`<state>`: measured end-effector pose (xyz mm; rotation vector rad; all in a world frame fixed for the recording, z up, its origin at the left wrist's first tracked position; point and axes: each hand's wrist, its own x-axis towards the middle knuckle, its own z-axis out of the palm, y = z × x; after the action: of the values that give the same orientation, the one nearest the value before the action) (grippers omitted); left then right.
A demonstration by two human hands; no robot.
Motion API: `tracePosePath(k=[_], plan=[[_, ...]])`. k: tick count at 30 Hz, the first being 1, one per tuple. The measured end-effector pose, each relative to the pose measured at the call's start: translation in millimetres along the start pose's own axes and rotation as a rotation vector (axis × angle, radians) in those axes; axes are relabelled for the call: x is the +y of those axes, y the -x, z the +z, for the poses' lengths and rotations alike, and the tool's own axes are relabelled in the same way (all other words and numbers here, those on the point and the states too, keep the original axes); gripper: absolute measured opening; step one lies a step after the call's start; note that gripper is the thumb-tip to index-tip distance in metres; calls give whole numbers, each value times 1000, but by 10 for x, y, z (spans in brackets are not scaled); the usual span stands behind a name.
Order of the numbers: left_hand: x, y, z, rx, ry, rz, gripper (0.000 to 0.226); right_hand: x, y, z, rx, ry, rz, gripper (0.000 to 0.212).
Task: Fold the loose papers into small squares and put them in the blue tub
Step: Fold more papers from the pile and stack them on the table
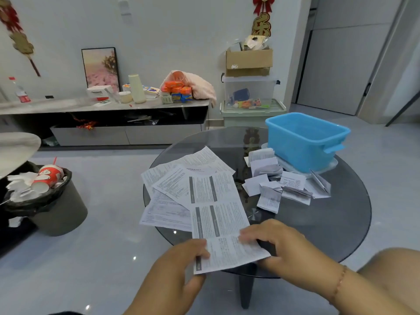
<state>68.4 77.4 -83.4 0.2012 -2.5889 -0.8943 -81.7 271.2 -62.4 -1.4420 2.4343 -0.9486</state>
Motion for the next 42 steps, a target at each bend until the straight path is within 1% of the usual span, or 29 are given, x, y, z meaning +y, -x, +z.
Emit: tracePosePath(k=[2,4,5,6,7,8,9,10,11,12,13,16,18,21,23,27,32,36,38,40,41,42], plan=[[8,-50,-5,-10,-43,26,18,60,-25,-13,-12,22,-37,32],[39,-69,-19,6,-16,28,26,78,-43,-45,-25,-1,-25,25],[59,-77,-25,7,14,-3,26,91,-53,-41,-42,-5,-24,21],[67,-87,-21,9,45,-37,24,96,-61,-31,-41,1,-29,23],[78,-100,-24,-1,62,-89,22,89,-70,-20,-21,4,-23,25],[73,-119,-15,-6,78,-146,24,96,-86,-6,16,-6,13,22],[78,-137,-11,-17,71,-193,32,97,-103,1,62,-33,62,15],[89,-159,-5,-11,55,-224,39,104,-120,17,107,-51,112,13],[90,-184,0,0,51,-243,41,110,-142,38,146,-71,148,19],[92,-216,9,23,59,-254,39,109,-164,58,171,-87,177,22],[89,-244,19,50,67,-275,36,107,-193,71,178,-111,205,20],[91,-339,63,143,71,-338,33,101,-288,111,215,-149,286,4],[97,-379,97,186,71,-378,37,95,-341,144,262,-138,324,11],[121,-401,135,210,57,-406,46,55,-392,174,303,-124,358,27],[126,-408,153,213,23,-406,51,41,-411,179,303,-98,380,28],[81,-410,180,228,-86,-352,43,43,-434,182,288,-69,410,29],[-36,-400,253,194,-227,-248,36,19,-428,157,251,-9,412,28],[-145,-419,299,254,-279,-27,20,22,-425,163,187,260,368,15],[-188,-436,309,241,-285,59,21,38,-432,195,279,343,236,13],[-228,-443,322,218,-274,109,22,30,-409,219,369,322,31,20],[-237,-443,324,210,-260,117,20,12,-383,243,346,312,-53,24],[-245,-440,322,206,-243,118,19,-4,-351,272,287,321,-106,27]])
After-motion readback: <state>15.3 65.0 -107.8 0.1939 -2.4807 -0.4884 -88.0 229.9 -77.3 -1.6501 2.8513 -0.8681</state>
